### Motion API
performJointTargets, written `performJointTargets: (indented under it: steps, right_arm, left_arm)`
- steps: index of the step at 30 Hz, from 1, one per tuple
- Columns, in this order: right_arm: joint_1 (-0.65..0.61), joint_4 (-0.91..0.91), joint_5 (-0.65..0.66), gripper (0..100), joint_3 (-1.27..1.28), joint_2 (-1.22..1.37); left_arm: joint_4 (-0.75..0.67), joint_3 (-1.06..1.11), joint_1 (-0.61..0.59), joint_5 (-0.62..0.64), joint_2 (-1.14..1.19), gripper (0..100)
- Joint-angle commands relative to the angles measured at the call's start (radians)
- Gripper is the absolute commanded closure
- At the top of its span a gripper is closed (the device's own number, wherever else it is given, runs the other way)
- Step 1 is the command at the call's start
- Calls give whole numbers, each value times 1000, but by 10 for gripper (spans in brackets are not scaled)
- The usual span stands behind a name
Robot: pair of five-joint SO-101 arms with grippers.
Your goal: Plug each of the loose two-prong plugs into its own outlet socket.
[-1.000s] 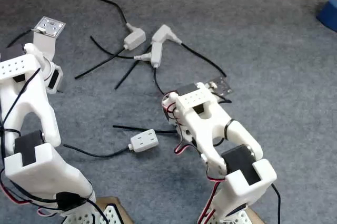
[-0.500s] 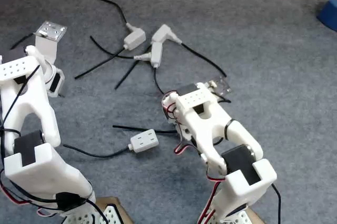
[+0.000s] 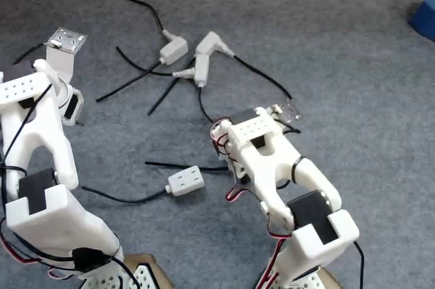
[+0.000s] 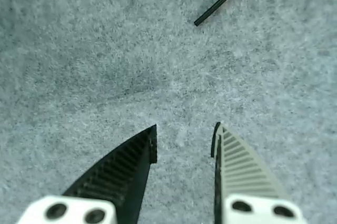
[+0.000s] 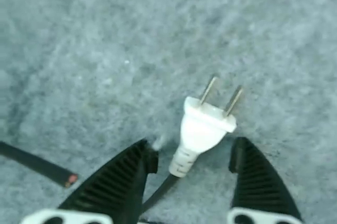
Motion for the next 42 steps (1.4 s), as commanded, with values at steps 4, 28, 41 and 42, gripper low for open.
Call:
performJointTargets:
  steps: [4,28,41,42]
  right_arm:
    - [7,-24,-127,842,-7,-8]
    - [-25,50,-127,923,-124,-12]
    - [-22,48,-25,972,-150,-10]
    - [-22,50,29,972,-151,-10]
  left_arm:
    - [-11,-5,-2,-11,-18,821]
    - [-11,-4,1,-11,-18,821]
    - [-11,-2,-2,-11,-16,821]
    - [-11,-2,-2,-11,-16,821]
